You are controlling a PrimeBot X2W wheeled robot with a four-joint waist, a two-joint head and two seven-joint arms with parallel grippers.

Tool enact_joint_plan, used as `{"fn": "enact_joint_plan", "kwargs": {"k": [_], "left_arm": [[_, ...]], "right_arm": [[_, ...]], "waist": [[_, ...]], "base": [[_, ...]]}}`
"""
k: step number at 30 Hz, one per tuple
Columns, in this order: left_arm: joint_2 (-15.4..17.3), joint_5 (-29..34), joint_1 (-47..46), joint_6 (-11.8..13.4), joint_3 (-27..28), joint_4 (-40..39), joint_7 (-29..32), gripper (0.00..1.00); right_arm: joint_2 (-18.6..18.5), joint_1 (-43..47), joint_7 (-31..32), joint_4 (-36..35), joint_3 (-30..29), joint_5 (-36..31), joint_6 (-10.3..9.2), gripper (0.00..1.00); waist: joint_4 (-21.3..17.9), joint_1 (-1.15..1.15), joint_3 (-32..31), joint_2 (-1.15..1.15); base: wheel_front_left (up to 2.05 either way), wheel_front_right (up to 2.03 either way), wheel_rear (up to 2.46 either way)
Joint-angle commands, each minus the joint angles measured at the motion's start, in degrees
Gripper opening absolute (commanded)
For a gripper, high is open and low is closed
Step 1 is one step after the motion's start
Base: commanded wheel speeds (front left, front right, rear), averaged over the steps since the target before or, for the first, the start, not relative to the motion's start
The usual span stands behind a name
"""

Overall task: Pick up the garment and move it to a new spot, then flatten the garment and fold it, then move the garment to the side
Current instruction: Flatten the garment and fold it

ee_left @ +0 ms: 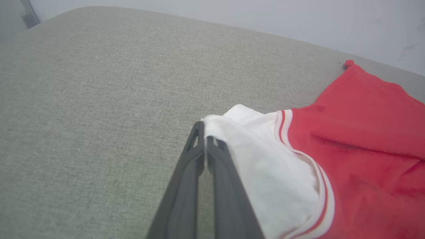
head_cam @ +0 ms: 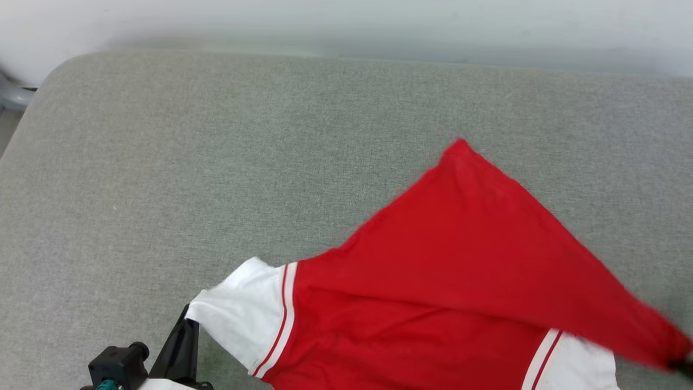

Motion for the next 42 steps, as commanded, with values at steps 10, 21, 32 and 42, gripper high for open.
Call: {"fn": "enact_joint_plan", "kwargs": {"k": [10,21,32,42], "left_arm": [[0.43,-0.23,-0.15,0.32,-0.37,-0.07,0.06,0.00],[1.00,-0.34,0.39,0.79,-0.25,0.10,0.04,0.00],[1.18,0.22,-0.46,1.13,-1.17,-1.45,0.57,0.00],[0.53,1.12,-3.85,0.75,-2.83,-2.22,0.61,0.00]], "right_arm": [[6.52,15.11,-0.44,0.88,1.07,-2.43,-0.06,0.00],[9.96,10.03,-7.86,0.88,-4.58,-3.50,-0.18,1.00],[10.38,-3.46,-11.39,-8.97,-11.97,-5.50,-0.06,1.00],[8.94,-22.79,-1.65,-9.26,-1.22,-8.11,-0.06,1.00]], "waist": [[-0.40,0.01,0.32,0.00],[-0.90,0.01,-0.81,0.00],[-0.16,0.01,-0.63,0.00],[2.31,0.01,2.78,0.00]], "base": [[0.00,0.00,0.00],[0.00,0.00,0.00],[0.00,0.00,0.00],[0.00,0.00,0.00]]}}
